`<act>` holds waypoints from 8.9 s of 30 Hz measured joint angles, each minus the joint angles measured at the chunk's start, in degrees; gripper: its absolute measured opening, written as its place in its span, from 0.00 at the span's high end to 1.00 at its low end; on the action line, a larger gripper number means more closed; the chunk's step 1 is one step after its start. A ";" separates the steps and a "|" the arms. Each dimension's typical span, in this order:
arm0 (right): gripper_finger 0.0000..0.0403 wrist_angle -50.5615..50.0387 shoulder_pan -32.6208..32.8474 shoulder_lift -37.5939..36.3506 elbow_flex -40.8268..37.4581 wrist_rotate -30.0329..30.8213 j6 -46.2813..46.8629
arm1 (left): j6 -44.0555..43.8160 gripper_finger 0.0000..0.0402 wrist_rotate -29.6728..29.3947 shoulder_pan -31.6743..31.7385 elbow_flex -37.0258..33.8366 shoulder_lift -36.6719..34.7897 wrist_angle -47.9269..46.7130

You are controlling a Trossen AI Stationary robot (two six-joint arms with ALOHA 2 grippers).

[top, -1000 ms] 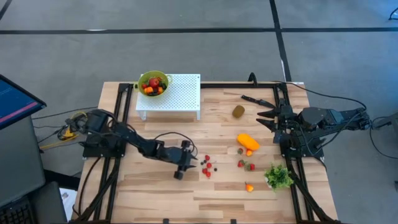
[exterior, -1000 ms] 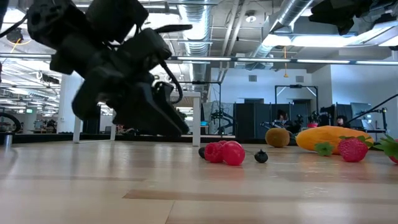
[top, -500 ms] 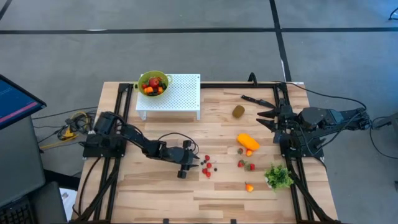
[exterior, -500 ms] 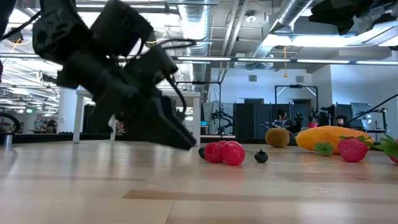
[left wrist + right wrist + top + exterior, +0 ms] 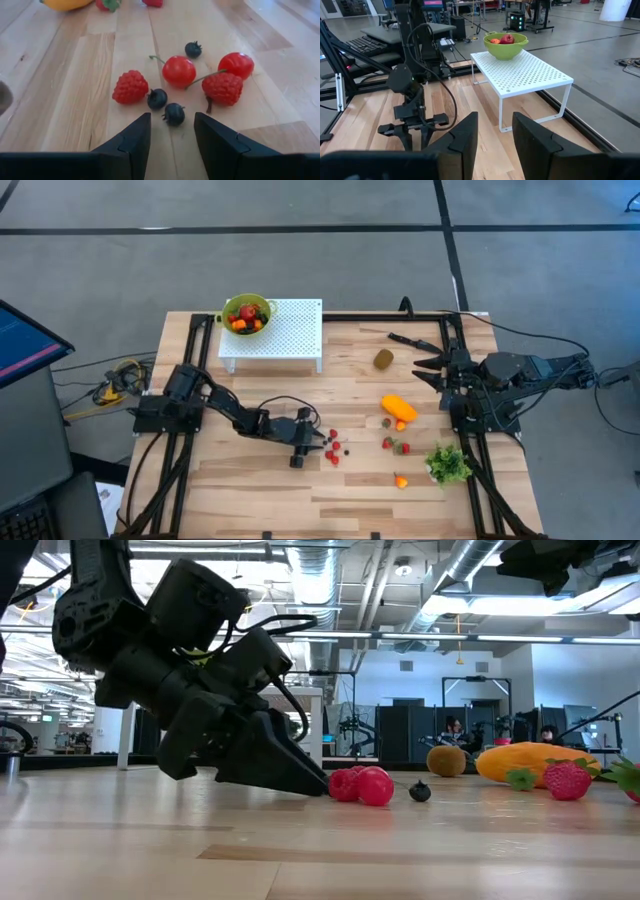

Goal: Pick & Place Fruit
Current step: Put the blueberry into the green strainer bowl on the shelf, then put the raspberry into the green strainer bowl on the shelf

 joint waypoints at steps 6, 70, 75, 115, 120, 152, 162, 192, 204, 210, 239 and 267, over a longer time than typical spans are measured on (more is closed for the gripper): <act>0.71 0.00 -0.02 -0.01 -0.01 0.02 0.00 | -0.66 0.63 0.16 0.00 0.45 0.11 0.08; 0.71 0.00 -0.01 -0.01 -0.01 0.02 0.00 | 18.67 0.87 -22.92 5.35 -2.49 -30.73 -4.97; 0.71 0.00 0.00 0.00 -0.01 0.02 0.00 | 24.46 0.86 -33.78 11.92 -6.88 -43.01 -5.04; 0.71 0.00 -0.01 -0.02 -0.01 0.02 0.00 | 25.04 0.50 -41.37 25.80 -22.32 -62.27 -4.55; 0.71 0.00 -0.02 0.00 -0.01 0.02 0.00 | 18.32 0.51 -31.65 18.65 -22.32 -62.27 -4.33; 0.71 0.00 -0.01 -0.02 -0.01 0.02 0.00 | 2.84 0.56 -1.60 -6.84 -12.11 -17.15 -1.62; 0.71 0.00 -0.02 0.00 -0.01 0.00 0.00 | 0.43 0.40 -1.81 -6.82 -4.45 -8.17 -1.75; 0.71 0.00 -0.01 -0.02 -0.01 0.02 0.00 | -3.04 0.39 -7.58 -5.07 5.43 3.21 -1.14; 0.71 0.00 -0.02 0.00 -0.01 0.02 0.00 | -4.50 0.43 -5.46 -4.90 5.44 3.21 -0.84; 0.71 0.00 0.00 -0.02 -0.01 0.00 0.00 | -4.66 0.45 -3.94 -4.92 5.44 3.21 -0.79; 0.71 0.00 -0.01 0.00 -0.01 0.01 0.00 | -4.66 0.77 -3.89 -4.87 5.44 3.17 -0.82; 0.71 0.00 -0.01 -0.02 -0.01 0.02 0.00 | -4.22 0.47 -3.60 -5.09 9.70 7.66 0.83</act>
